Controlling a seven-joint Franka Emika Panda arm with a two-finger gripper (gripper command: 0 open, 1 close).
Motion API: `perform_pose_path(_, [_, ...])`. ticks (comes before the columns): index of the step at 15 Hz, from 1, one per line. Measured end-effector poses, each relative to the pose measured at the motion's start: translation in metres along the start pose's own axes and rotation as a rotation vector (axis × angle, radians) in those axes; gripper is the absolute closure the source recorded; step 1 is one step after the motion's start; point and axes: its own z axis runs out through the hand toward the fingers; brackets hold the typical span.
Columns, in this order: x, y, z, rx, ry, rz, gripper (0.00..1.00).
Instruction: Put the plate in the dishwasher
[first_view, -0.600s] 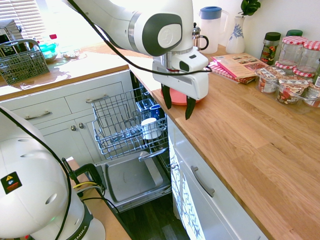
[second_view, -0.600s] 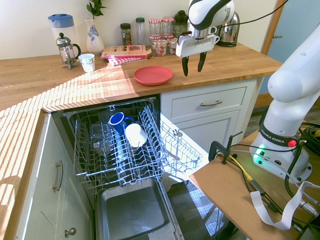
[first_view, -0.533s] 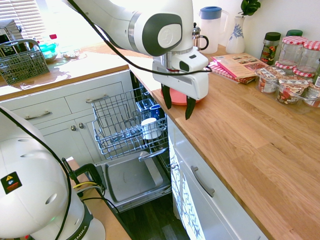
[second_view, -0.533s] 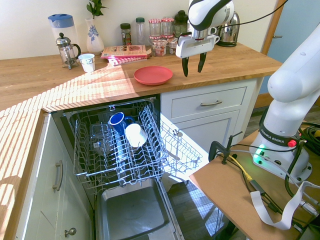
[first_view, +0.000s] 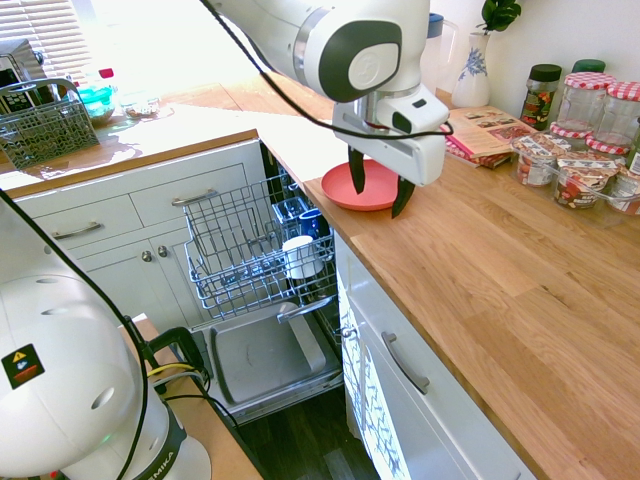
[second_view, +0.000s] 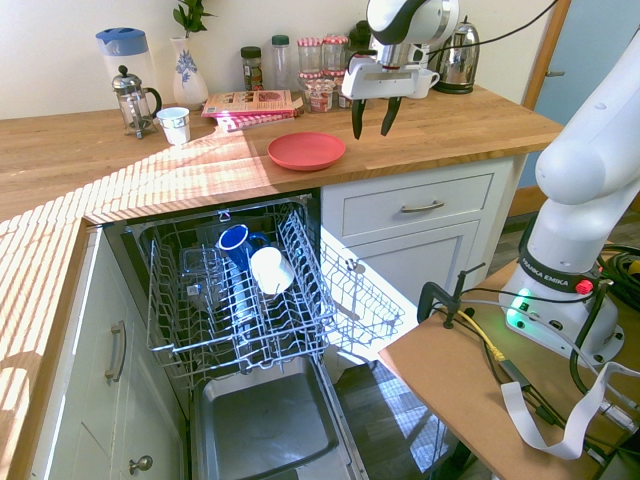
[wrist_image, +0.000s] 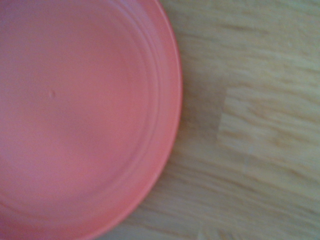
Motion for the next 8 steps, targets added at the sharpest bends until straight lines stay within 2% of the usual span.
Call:
perform_pose_path(7, [0.039, -0.042, 0.045, 0.049, -0.139, -0.014, 0.00])
perform_pose_path(8, [0.042, -0.045, 0.049, 0.056, -0.149, -0.015, 1.00])
